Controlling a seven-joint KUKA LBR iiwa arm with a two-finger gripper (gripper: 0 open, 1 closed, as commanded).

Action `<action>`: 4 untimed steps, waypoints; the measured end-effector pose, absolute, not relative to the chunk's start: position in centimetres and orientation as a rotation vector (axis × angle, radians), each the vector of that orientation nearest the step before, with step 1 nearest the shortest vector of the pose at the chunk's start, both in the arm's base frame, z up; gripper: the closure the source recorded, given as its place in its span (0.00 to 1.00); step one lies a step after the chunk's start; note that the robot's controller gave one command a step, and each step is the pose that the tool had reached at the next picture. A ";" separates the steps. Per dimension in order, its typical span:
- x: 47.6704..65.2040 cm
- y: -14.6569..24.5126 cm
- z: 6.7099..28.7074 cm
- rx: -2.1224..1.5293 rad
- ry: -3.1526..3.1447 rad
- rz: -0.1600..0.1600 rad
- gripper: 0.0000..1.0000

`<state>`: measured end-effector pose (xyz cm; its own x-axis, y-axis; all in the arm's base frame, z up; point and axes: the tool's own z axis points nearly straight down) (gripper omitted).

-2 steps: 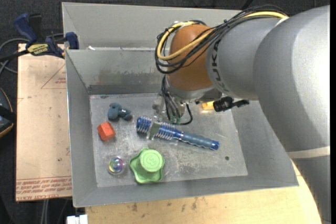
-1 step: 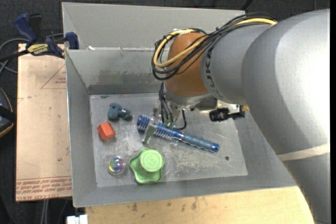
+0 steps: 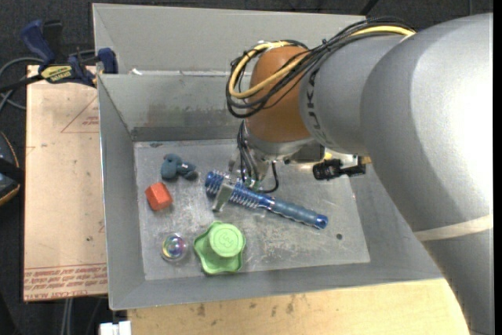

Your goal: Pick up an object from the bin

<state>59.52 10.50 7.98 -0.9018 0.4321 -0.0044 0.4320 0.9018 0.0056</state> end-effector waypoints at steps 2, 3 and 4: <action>59.9 10.6 15.8 0.692 3.056 0.007 1.00; 59.9 10.6 18.2 0.691 3.062 0.004 1.00; 60.0 10.6 19.9 0.689 3.063 0.004 1.00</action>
Offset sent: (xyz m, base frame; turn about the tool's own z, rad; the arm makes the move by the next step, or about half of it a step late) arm 0.0000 0.0000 0.0000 0.0000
